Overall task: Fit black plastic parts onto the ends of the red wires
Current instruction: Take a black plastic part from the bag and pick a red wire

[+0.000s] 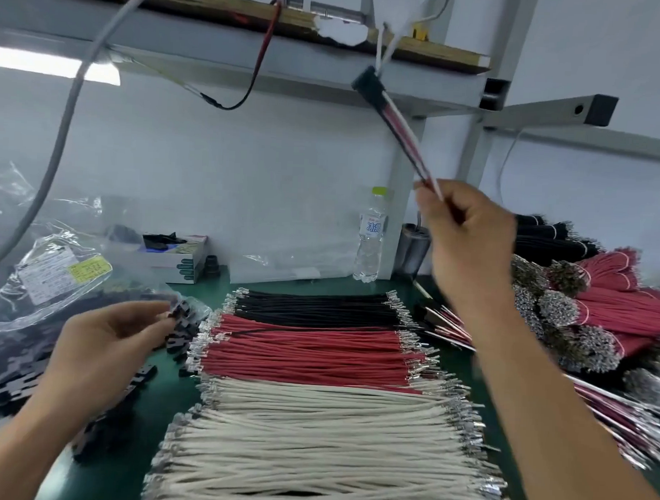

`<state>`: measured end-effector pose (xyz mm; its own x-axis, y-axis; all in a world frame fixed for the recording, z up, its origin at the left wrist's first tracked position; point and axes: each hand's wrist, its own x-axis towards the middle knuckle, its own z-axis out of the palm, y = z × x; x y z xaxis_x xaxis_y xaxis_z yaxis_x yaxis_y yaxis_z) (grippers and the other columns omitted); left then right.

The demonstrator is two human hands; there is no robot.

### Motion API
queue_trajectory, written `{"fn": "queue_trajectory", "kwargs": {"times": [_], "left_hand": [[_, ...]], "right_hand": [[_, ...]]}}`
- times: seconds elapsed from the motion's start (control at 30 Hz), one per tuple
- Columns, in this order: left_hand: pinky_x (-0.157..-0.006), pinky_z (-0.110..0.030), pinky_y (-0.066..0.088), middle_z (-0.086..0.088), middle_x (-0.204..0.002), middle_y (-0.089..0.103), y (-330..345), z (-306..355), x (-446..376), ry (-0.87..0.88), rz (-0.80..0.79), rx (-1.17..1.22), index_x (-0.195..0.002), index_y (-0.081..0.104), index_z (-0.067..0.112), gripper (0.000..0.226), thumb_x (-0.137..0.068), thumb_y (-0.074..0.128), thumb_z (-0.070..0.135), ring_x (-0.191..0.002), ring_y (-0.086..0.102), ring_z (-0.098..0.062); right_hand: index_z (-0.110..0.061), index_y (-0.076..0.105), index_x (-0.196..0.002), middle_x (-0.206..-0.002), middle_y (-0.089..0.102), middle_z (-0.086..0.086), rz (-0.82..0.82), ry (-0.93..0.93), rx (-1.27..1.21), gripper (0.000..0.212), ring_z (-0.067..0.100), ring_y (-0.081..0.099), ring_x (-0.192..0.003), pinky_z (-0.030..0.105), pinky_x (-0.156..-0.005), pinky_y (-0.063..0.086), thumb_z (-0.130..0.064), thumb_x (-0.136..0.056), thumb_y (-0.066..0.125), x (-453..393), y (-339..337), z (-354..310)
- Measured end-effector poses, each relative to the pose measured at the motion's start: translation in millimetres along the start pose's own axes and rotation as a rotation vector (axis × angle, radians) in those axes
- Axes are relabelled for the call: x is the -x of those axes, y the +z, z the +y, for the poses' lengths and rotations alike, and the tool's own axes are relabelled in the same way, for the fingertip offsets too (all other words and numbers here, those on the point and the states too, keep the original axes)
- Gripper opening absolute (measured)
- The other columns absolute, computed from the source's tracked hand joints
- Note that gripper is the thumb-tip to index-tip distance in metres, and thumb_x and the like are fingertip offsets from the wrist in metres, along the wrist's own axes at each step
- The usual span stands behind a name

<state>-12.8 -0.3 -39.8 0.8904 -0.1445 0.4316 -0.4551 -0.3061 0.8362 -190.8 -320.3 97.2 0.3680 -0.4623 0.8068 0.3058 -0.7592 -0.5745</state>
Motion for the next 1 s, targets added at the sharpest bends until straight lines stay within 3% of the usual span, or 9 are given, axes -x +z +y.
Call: {"fn": "queue_trajectory", "kwargs": {"times": [0.07, 0.13, 0.27, 0.4, 0.47, 0.57, 0.77, 0.9, 1.0], "left_hand": [[-0.072, -0.036, 0.06, 0.02, -0.089, 0.071, -1, -19, -7, 0.108, 0.013, -0.449, -0.093, 0.076, 0.05, 0.022, -0.082, 0.085, 0.033, -0.083, 0.071, -0.011], [-0.075, -0.04, 0.059, 0.015, -0.094, 0.061, 1, -30, -12, 0.141, -0.09, -0.699, -0.108, 0.079, 0.035, 0.026, -0.082, 0.082, 0.038, -0.089, 0.068, -0.02], [-0.085, -0.037, 0.057, 0.009, -0.099, 0.047, 6, -25, -13, 0.076, -0.2, -0.948, -0.12, 0.074, 0.038, 0.038, -0.087, 0.07, 0.056, -0.106, 0.063, -0.02], [-0.081, -0.03, 0.055, 0.014, -0.104, 0.049, 10, -9, -8, 0.044, -0.241, -1.032, -0.105, 0.076, 0.041, 0.024, -0.096, 0.058, 0.054, -0.102, 0.062, -0.011], [-0.078, -0.029, 0.055, 0.015, -0.101, 0.048, 9, -3, -5, 0.039, -0.267, -1.06, -0.092, 0.074, 0.038, 0.021, -0.097, 0.058, 0.05, -0.096, 0.061, -0.009], [-0.074, -0.029, 0.056, 0.015, -0.098, 0.049, 10, 4, -1, 0.042, -0.28, -1.056, -0.086, 0.074, 0.035, 0.021, -0.097, 0.059, 0.045, -0.089, 0.061, -0.008], [-0.06, -0.02, 0.049, 0.023, -0.094, 0.055, 8, 6, 4, 0.095, -0.275, -1.041, -0.087, 0.074, 0.04, 0.014, -0.096, 0.064, 0.044, -0.078, 0.059, 0.001], [-0.061, -0.021, 0.053, 0.022, -0.089, 0.061, 5, 2, 2, 0.109, -0.261, -1.017, -0.088, 0.072, 0.039, 0.014, -0.097, 0.062, 0.041, -0.075, 0.058, 0.002], [-0.062, -0.024, 0.054, 0.019, -0.089, 0.063, 4, 1, 1, 0.115, -0.241, -0.987, -0.092, 0.071, 0.038, 0.014, -0.099, 0.06, 0.041, -0.077, 0.061, -0.002]], "right_hand": [[-0.036, 0.072, -0.097, -0.066, 0.064, -0.014, -0.086, 0.078, 0.279, 0.01, 0.008, 0.054, -0.051, 0.027, -0.053, 0.046, -0.04, -0.097, 0.063, -25, -32, 26], [-0.032, 0.073, -0.102, -0.07, 0.066, -0.006, -0.289, 0.177, 0.732, 0.014, 0.014, 0.06, -0.054, 0.029, -0.056, 0.051, -0.036, -0.099, 0.06, -32, -62, 61], [-0.031, 0.072, -0.115, -0.098, 0.072, -0.007, -0.561, 0.395, 1.186, 0.022, 0.013, 0.062, -0.076, 0.032, -0.076, 0.057, -0.029, -0.098, 0.059, -3, -101, 128], [-0.033, 0.073, -0.113, -0.112, 0.069, -0.005, -0.62, 0.459, 1.347, 0.028, 0.02, 0.064, -0.102, 0.035, -0.082, 0.056, -0.03, -0.089, 0.059, 24, -107, 158], [-0.034, 0.072, -0.115, -0.113, 0.064, -0.004, -0.515, 0.311, 1.32, 0.027, 0.021, 0.061, -0.105, 0.034, -0.079, 0.055, -0.034, -0.091, 0.061, 28, -91, 158], [-0.033, 0.076, -0.11, -0.104, 0.064, -0.008, -0.457, 0.062, 0.992, 0.02, 0.016, 0.061, -0.097, 0.029, -0.072, 0.051, -0.033, -0.094, 0.064, 34, -30, 133], [-0.031, 0.079, -0.1, -0.103, 0.074, -0.015, -0.803, 0.059, 0.347, 0.013, -0.007, 0.056, -0.081, 0.024, -0.085, 0.05, -0.027, -0.089, 0.074, 48, 116, 66], [-0.034, 0.08, -0.095, -0.097, 0.075, -0.017, -0.951, 0.009, 0.322, 0.014, -0.009, 0.057, -0.073, 0.016, -0.07, 0.044, -0.031, -0.081, 0.081, 60, 159, 53], [-0.032, 0.08, -0.093, -0.095, 0.075, -0.018, -0.959, -0.017, 0.375, 0.011, -0.006, 0.057, -0.076, 0.019, -0.071, 0.043, -0.03, -0.082, 0.08, 65, 168, 51]]}}
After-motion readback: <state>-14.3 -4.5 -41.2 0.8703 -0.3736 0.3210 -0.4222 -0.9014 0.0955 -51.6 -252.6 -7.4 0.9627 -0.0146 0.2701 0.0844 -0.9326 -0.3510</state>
